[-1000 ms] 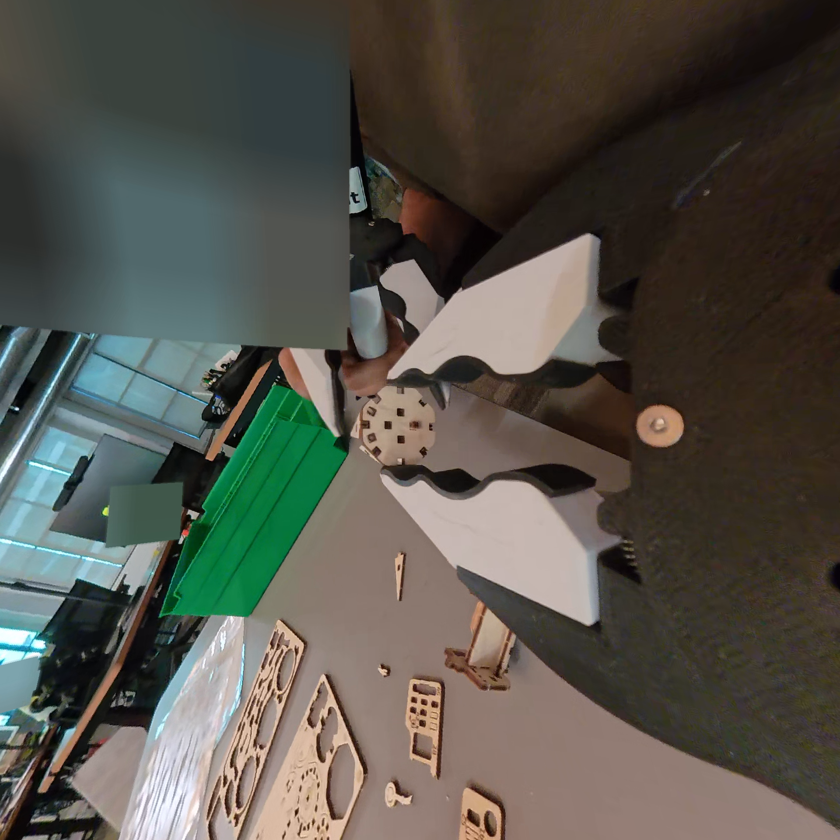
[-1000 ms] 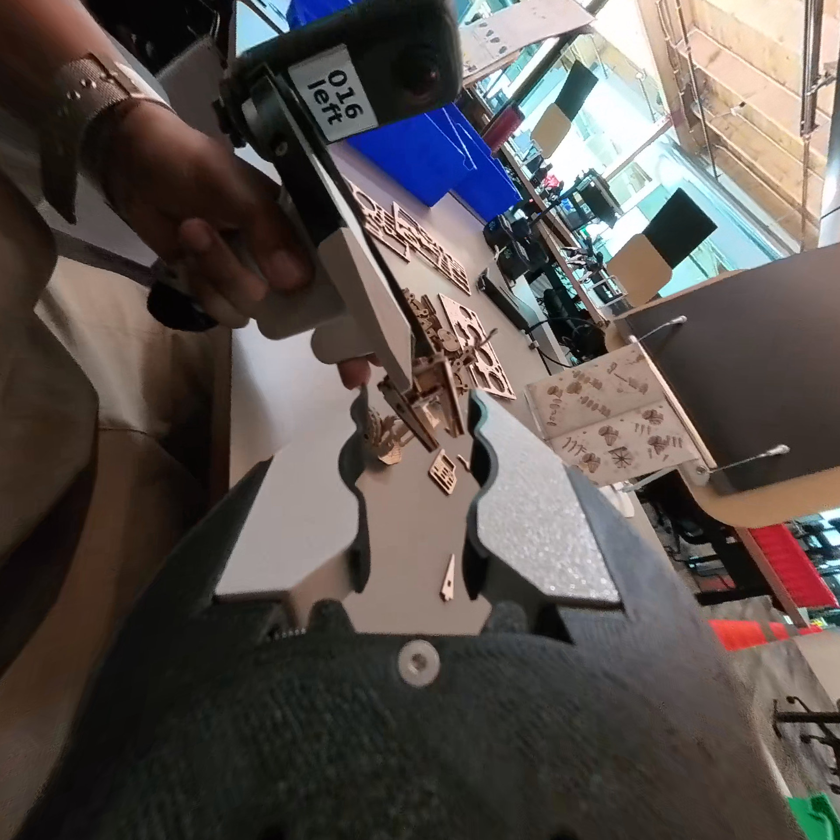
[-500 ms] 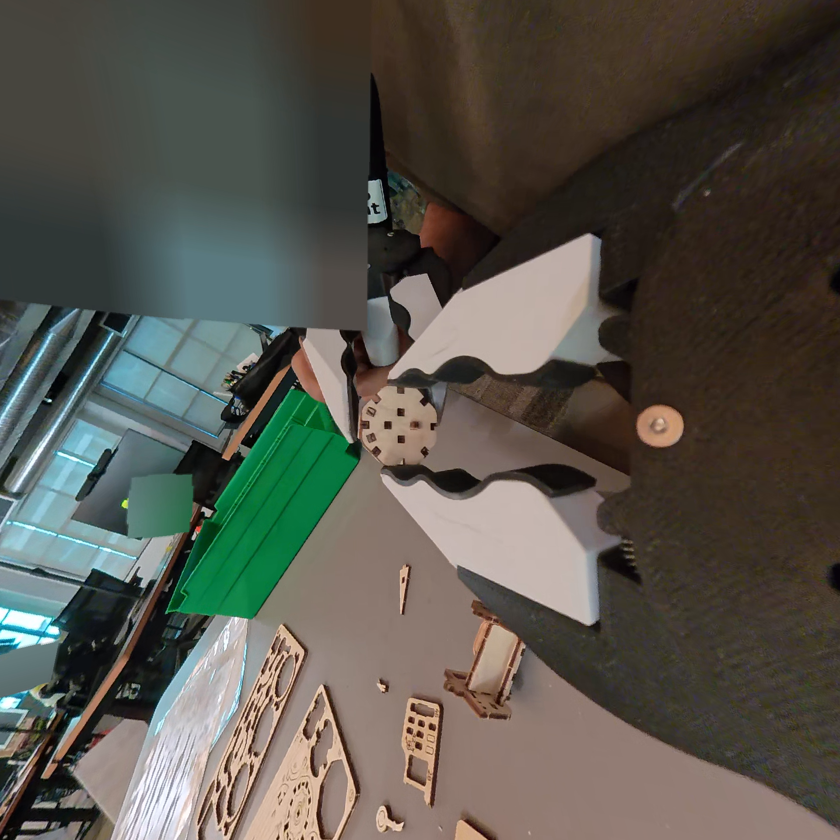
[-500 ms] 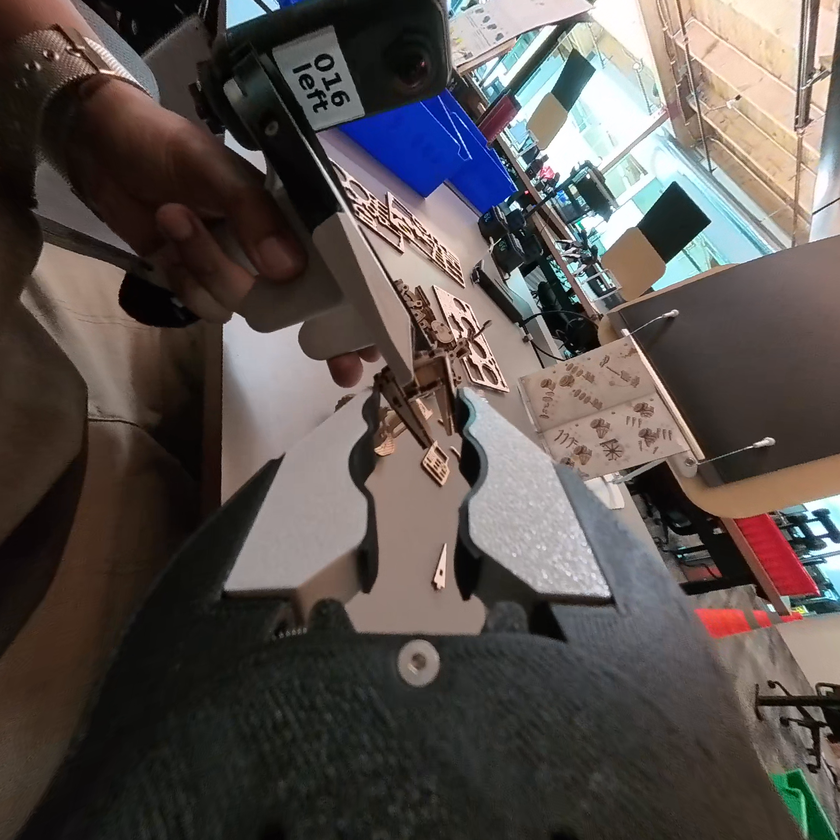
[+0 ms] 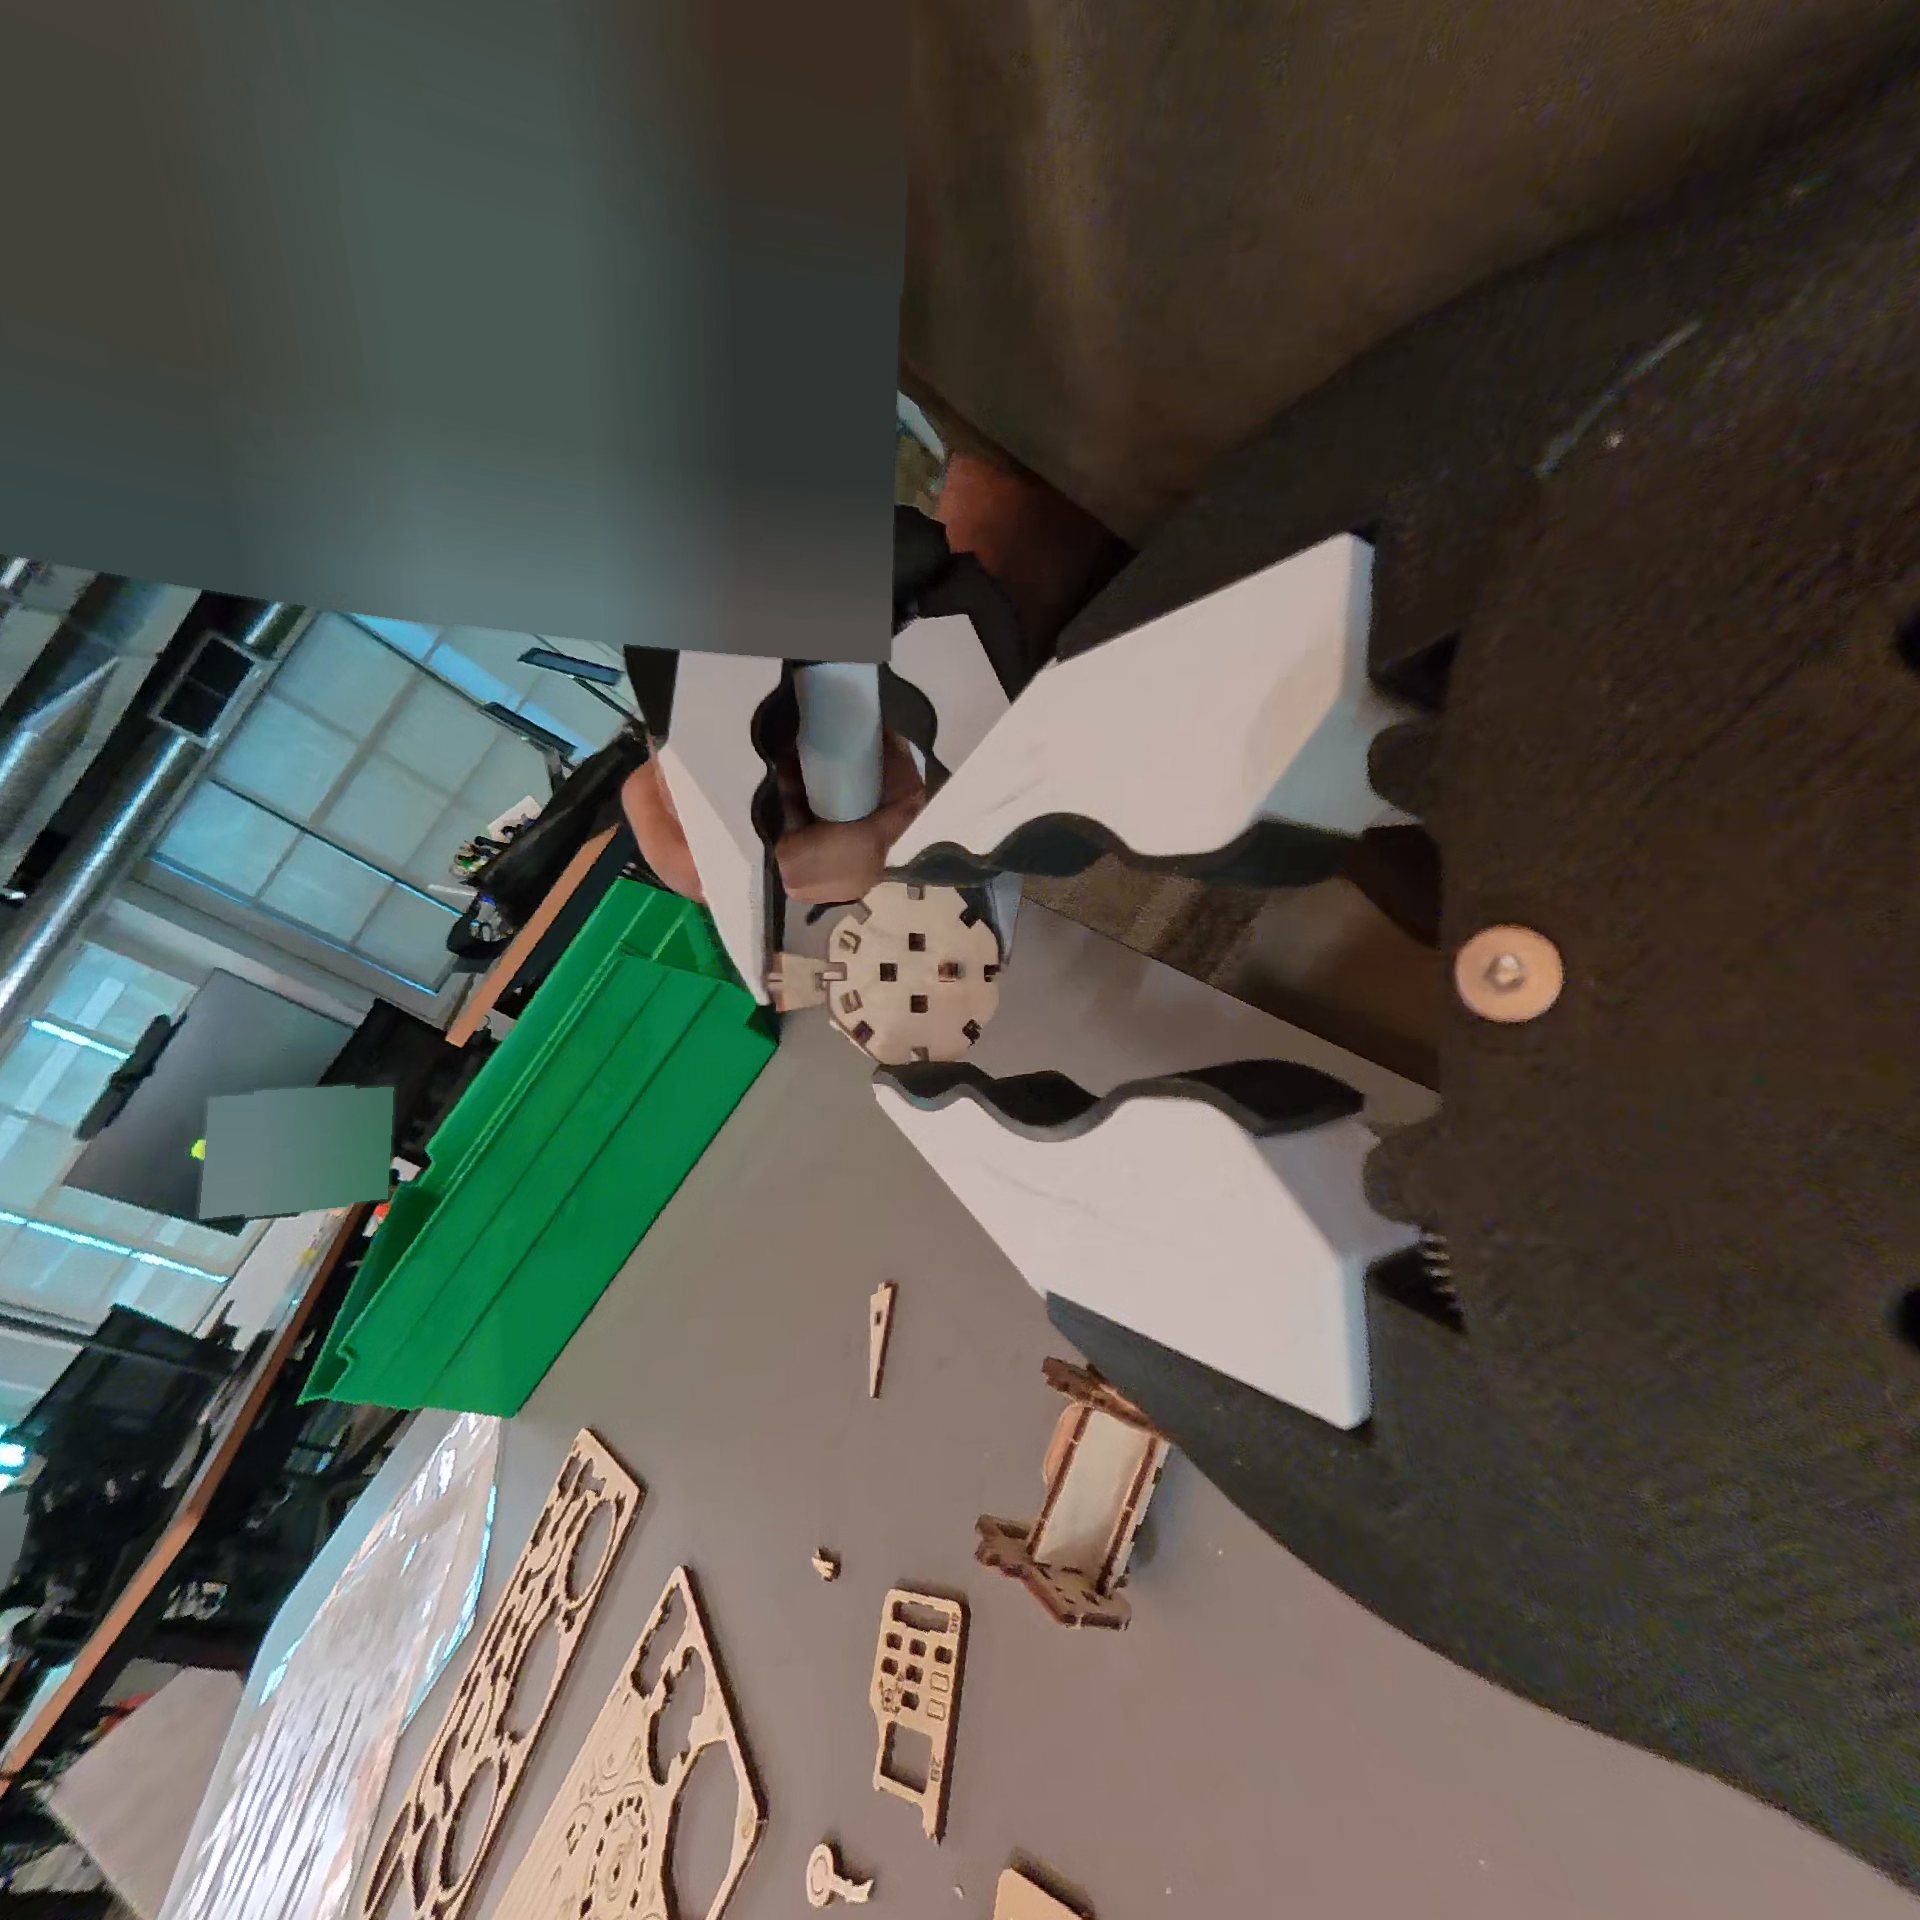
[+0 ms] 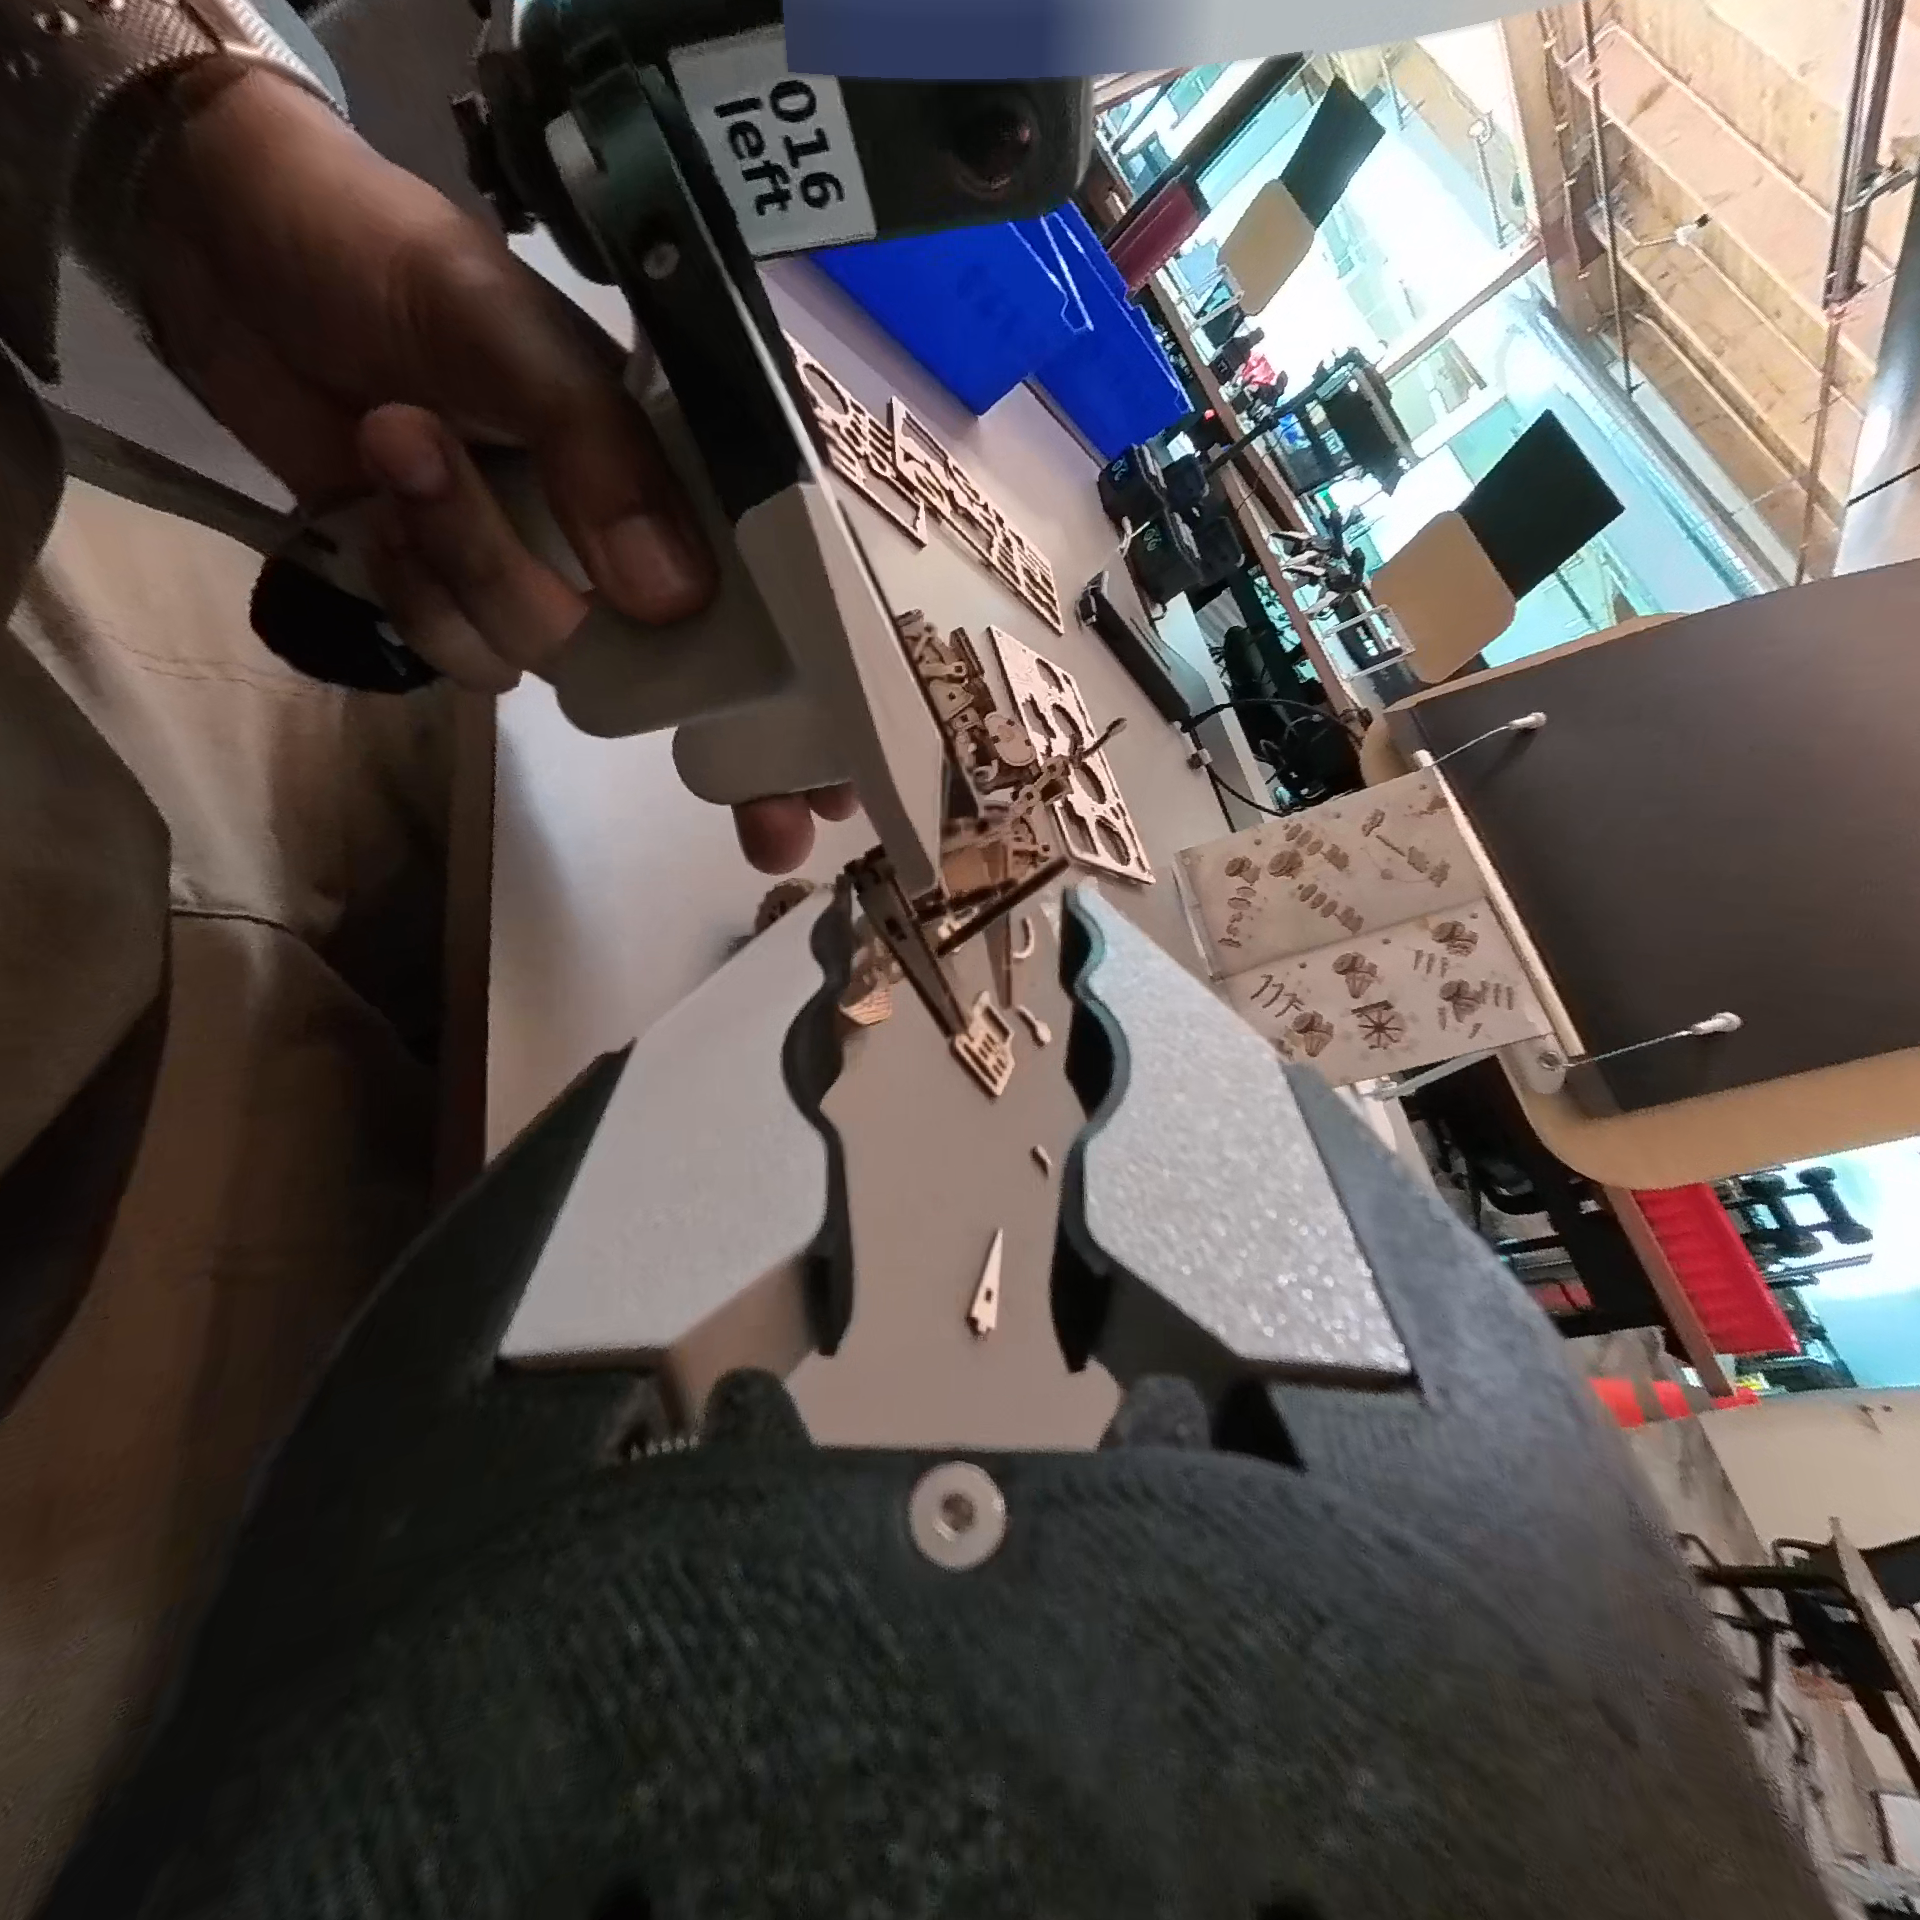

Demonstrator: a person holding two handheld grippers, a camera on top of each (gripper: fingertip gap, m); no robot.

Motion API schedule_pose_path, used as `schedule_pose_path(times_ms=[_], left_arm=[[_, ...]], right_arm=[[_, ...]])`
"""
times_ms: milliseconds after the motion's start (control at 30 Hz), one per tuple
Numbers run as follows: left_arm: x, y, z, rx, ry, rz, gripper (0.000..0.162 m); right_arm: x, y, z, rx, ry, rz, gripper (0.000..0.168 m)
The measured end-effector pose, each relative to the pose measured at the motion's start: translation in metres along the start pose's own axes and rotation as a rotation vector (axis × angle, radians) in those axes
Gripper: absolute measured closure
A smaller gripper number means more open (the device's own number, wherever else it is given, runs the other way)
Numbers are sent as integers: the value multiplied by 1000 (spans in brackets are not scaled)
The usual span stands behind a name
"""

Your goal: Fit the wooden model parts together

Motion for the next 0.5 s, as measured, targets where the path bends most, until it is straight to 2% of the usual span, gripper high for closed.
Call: schedule_pose_path(times_ms=[267, 500], left_arm=[[12, -4, 1, -1, 44, 93, 132], [11, -4, 1, 2, 64, 75, 132]], right_arm=[[5, -1, 12, -52, 26, 14, 135], [5, -1, 12, -69, 0, 16, 136]])
Point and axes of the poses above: each gripper's, where its closed fingertips meet, y back along the fingers, x out of its underside, z = x × y across the jaws, the point moved 1 cm from there along y, back along the fingers, and after that the axes turned 4 degrees about -x, right-handed, at the moved point
